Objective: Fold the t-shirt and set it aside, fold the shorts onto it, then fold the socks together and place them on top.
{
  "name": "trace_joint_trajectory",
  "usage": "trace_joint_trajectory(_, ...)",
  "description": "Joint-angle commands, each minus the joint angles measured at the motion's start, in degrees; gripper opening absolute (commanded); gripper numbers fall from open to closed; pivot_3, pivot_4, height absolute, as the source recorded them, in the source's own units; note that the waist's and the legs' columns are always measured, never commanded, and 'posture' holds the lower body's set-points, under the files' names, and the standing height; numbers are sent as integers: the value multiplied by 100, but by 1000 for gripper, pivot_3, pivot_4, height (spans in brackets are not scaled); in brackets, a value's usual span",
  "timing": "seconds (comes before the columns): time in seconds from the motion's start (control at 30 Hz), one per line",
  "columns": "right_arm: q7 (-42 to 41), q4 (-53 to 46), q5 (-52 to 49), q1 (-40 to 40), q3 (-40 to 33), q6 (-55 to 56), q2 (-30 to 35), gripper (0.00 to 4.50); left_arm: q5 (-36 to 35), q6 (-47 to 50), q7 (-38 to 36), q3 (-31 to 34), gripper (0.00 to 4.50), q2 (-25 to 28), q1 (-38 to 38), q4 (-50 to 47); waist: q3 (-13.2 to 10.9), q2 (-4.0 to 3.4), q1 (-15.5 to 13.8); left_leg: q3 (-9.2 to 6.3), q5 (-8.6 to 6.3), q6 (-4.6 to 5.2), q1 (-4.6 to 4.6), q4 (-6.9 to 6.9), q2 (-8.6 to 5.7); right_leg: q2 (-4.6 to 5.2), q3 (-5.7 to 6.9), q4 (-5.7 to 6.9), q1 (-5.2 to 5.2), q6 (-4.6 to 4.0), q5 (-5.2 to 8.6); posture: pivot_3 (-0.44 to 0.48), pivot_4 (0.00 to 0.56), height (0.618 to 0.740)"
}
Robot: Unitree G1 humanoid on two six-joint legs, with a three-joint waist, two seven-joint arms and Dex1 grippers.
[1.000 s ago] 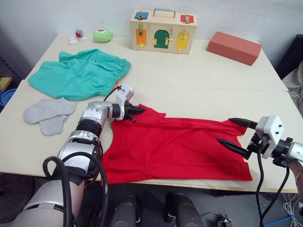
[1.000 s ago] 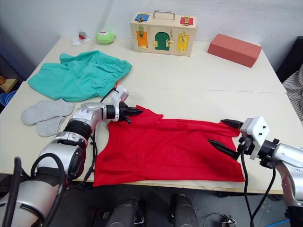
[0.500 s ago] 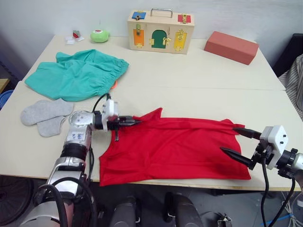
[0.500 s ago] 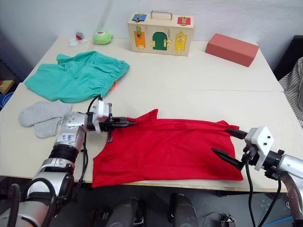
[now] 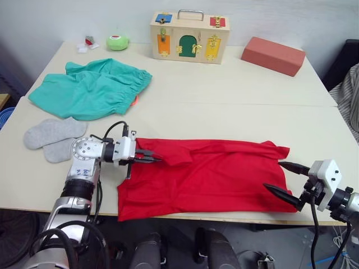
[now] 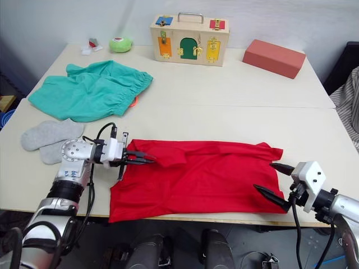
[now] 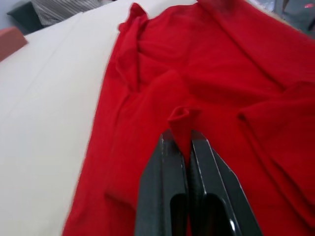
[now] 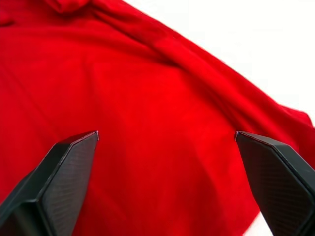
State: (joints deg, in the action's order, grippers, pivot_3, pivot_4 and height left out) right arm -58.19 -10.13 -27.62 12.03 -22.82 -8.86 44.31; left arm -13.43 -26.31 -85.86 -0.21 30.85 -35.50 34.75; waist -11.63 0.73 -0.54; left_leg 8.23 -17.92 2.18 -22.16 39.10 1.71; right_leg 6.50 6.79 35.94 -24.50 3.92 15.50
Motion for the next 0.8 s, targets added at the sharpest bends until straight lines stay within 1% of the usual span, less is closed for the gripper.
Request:
trace_joint_trajectory(0.03,-43,45,-12,34,-134,116,-3,4500,-140,152,-60,6,48,216,134,-315,0,0,16,-1,0,0,0,0,0,1,-1,1,1,0,0,0,150,740)
trace_joint_trajectory(0.2,-151,236,51,-24,-70,205,21,4500,-133,413,-13,-77,48,310,253,-427,0,0,24,-1,-1,2,0,0,-3,4,-16,0,2,0,0,0,150,740)
trace_joint_trajectory(0.27,-186,342,95,-82,-36,255,24,4500,-75,550,132,-103,48,296,268,-461,0,0,29,-1,-1,3,0,0,-4,4,-17,0,2,0,0,0,150,740)
trace_joint_trajectory(0.33,-208,427,128,-140,1,296,24,4500,-5,764,320,-115,452,297,298,-518,0,0,41,-1,-1,3,0,0,-3,4,-18,0,2,0,0,0,150,740)
trace_joint_trajectory(0.4,-278,491,132,-209,61,291,37,4500,-33,1094,340,-140,938,370,401,-683,0,0,51,-1,-1,3,0,0,-3,4,-21,0,2,0,0,0,150,740)
trace_joint_trajectory(0.43,-312,508,127,-230,78,280,40,4500,-38,1203,358,-140,1283,408,446,-763,0,0,58,-1,-1,2,0,0,-3,3,-22,0,1,0,0,0,150,740)
trace_joint_trajectory(0.53,-443,368,-53,-300,48,73,142,4500,-612,2612,227,107,2153,859,737,-1541,0,0,95,0,-2,0,0,0,2,0,-27,1,-2,0,0,0,150,740)
trace_joint_trajectory(0.57,-534,262,-181,-321,19,-26,187,4324,-900,3273,214,217,2459,1046,826,-1828,0,0,97,1,-3,-3,0,0,6,-3,-28,2,-3,-1,1,0,150,740)
trace_joint_trajectory(0.63,-543,-47,-560,-435,-43,-416,239,3937,-1478,4270,400,560,2465,1259,894,-2244,0,0,96,0,-3,-5,0,-1,8,-3,-29,4,-4,-3,1,0,150,740)
trace_joint_trajectory(0.7,-472,-262,-756,-552,-46,-634,245,3275,-1838,4785,632,817,2465,1309,921,-2528,0,-1,79,-4,-2,-5,2,-1,9,1,-30,4,-1,-3,2,0,150,740)
trace_joint_trajectory(0.8,165,-775,-910,-1062,295,-969,-101,2246,-2024,5100,1243,1036,1812,1115,969,-3045,1,0,58,-5,-3,-4,6,-1,3,7,-35,4,3,-1,0,0,150,740)
